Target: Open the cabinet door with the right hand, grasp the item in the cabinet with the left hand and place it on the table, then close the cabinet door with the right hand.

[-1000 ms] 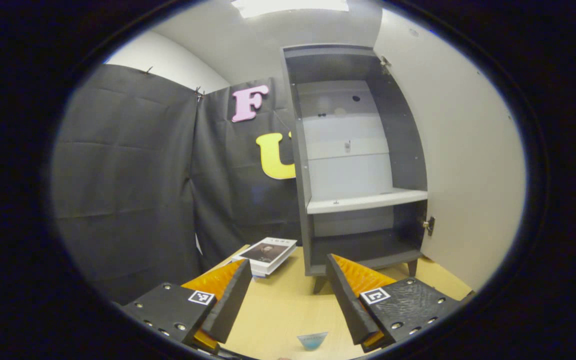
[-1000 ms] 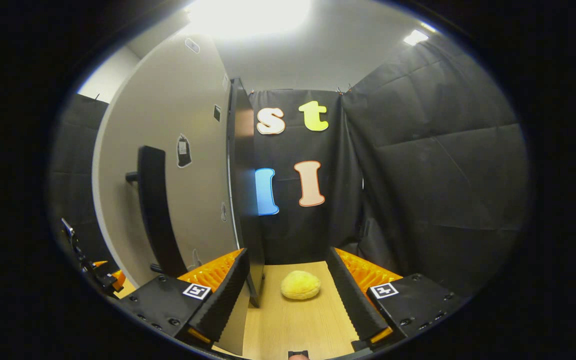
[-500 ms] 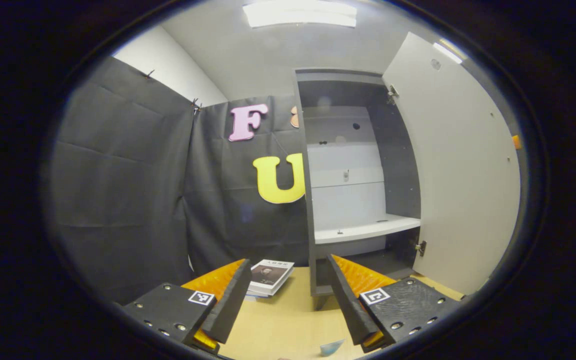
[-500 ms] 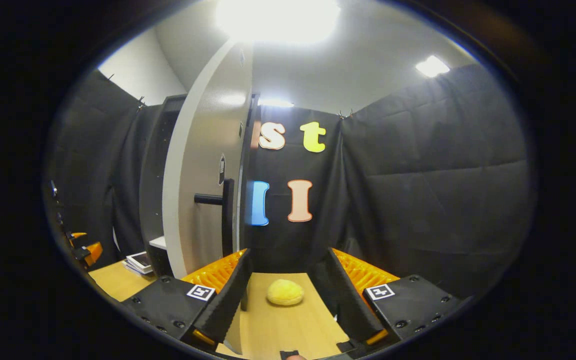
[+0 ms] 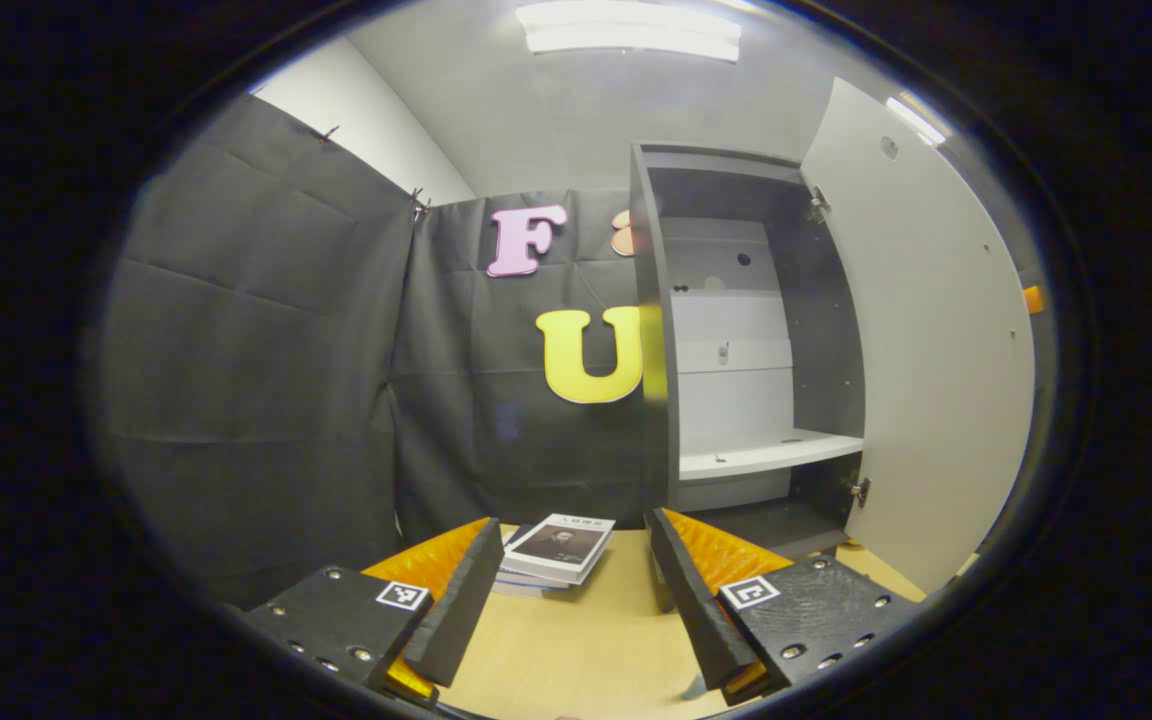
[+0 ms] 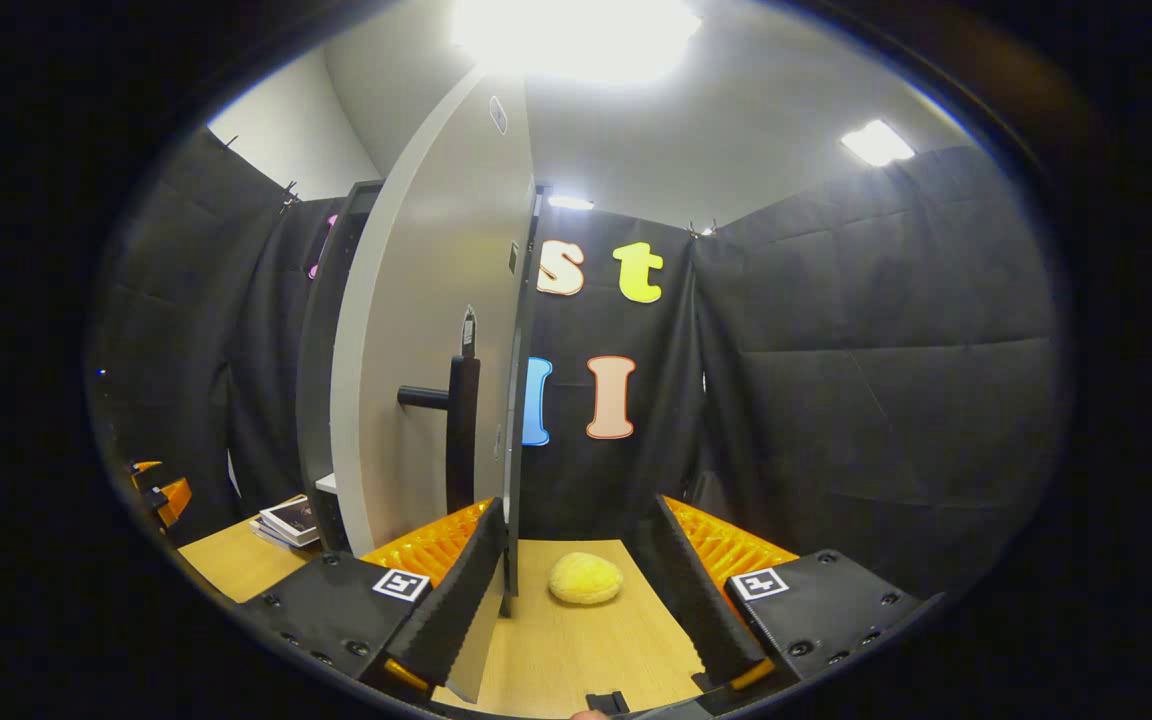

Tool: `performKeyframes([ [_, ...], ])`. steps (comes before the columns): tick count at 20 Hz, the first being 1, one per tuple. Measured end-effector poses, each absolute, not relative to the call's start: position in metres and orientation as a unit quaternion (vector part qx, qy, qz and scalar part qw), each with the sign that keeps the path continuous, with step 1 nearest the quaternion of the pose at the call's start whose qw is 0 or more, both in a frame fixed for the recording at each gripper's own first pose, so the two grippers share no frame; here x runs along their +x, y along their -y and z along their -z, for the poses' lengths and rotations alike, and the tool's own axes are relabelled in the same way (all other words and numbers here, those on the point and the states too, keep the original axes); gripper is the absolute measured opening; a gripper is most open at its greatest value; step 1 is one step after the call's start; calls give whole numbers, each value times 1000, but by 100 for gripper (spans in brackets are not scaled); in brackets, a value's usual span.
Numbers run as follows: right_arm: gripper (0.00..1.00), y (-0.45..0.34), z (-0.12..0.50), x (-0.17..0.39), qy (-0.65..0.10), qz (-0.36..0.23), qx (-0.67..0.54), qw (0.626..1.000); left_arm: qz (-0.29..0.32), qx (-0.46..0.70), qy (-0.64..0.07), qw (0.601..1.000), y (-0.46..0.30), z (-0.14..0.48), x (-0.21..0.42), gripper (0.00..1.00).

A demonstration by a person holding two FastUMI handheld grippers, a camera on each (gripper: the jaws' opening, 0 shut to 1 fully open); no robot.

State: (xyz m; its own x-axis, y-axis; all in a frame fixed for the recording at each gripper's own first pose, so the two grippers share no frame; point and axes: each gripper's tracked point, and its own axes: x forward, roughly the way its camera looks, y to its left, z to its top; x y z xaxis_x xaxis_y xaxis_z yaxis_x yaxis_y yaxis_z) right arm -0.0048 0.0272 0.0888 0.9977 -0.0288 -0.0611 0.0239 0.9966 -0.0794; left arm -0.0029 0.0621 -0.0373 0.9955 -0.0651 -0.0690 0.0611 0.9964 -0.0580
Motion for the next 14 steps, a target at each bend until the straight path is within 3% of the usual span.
performKeyframes([
  [3, 91, -44, -86, -3, -32, 3, -24, 999, 30, -24, -36, 999, -78, 38, -7, 90],
  [14, 94, -129, -85, 11, -37, -70, -11, 997, 16, -24, -42, 999, -121, 50, -28, 91],
])
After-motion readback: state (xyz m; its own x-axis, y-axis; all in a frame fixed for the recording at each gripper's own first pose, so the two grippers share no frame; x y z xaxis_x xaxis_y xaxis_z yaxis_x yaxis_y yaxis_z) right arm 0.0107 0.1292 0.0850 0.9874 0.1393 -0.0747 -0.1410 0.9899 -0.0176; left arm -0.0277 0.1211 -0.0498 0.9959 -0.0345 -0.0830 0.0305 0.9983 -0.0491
